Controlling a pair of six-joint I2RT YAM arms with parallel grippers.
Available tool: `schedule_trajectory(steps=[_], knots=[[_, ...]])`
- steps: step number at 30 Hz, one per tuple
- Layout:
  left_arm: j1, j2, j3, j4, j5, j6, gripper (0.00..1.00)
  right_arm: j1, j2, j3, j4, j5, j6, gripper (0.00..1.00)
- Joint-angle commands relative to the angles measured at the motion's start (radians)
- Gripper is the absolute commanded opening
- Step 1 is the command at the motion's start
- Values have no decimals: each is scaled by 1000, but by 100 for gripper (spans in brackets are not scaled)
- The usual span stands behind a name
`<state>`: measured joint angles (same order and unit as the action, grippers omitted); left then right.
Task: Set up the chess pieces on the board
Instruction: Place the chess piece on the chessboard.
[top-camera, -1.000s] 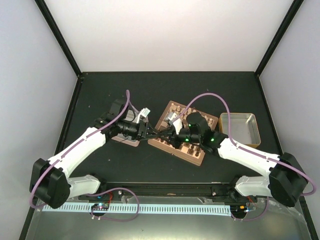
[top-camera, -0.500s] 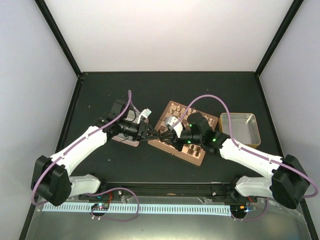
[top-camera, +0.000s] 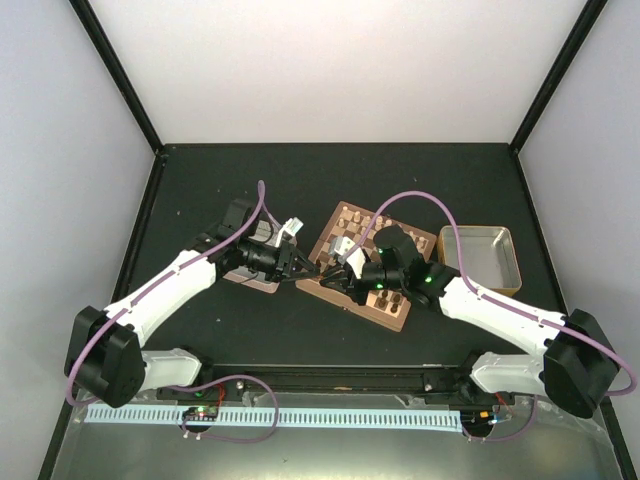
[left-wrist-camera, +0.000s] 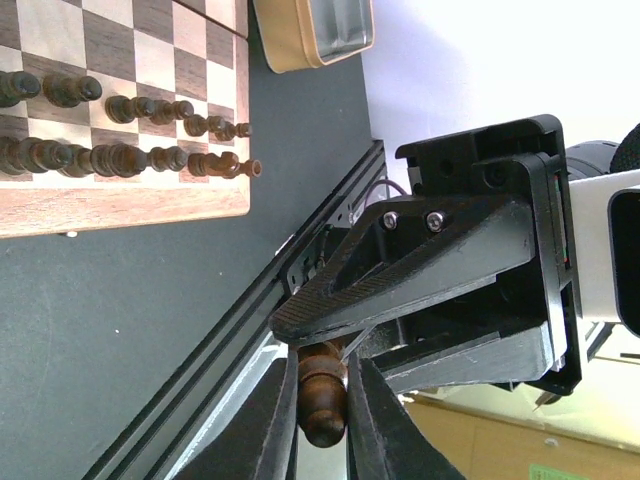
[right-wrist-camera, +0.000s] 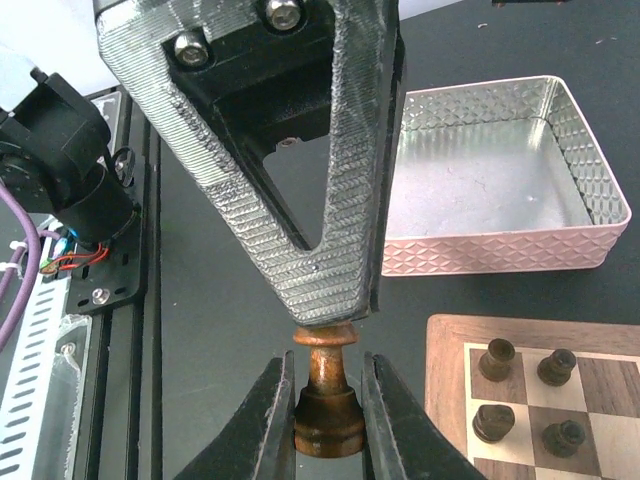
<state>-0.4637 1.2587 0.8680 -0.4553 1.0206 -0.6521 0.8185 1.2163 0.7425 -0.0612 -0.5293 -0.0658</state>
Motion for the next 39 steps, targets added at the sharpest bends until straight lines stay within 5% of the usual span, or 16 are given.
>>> schedule_trajectory(steps=[1,5,8,13,18,23,30,39], knots=[[-2,0,11,16,1,13,2,1,-15,37,-1,6,18,10],[-4,-15,20,-2,-102,36,2,0,-34,33,-27,75,94,52],[-8,-35,31,-37,-280,59,2,1,-102,-16,-21,189,163,66],[-106,-71,29,-23,-642,77,2,-4,-263,-95,-57,631,328,69],[-255,-27,34,28,-802,81,2,-34,-384,-87,-236,1045,544,70],[-426,125,156,-66,-952,139,2,-38,-448,-19,-487,1301,765,70],[-617,349,409,-245,-1093,222,3,-40,-546,10,-672,1440,927,70],[-702,566,606,-369,-1151,264,4,-39,-622,-23,-703,1454,960,70]])
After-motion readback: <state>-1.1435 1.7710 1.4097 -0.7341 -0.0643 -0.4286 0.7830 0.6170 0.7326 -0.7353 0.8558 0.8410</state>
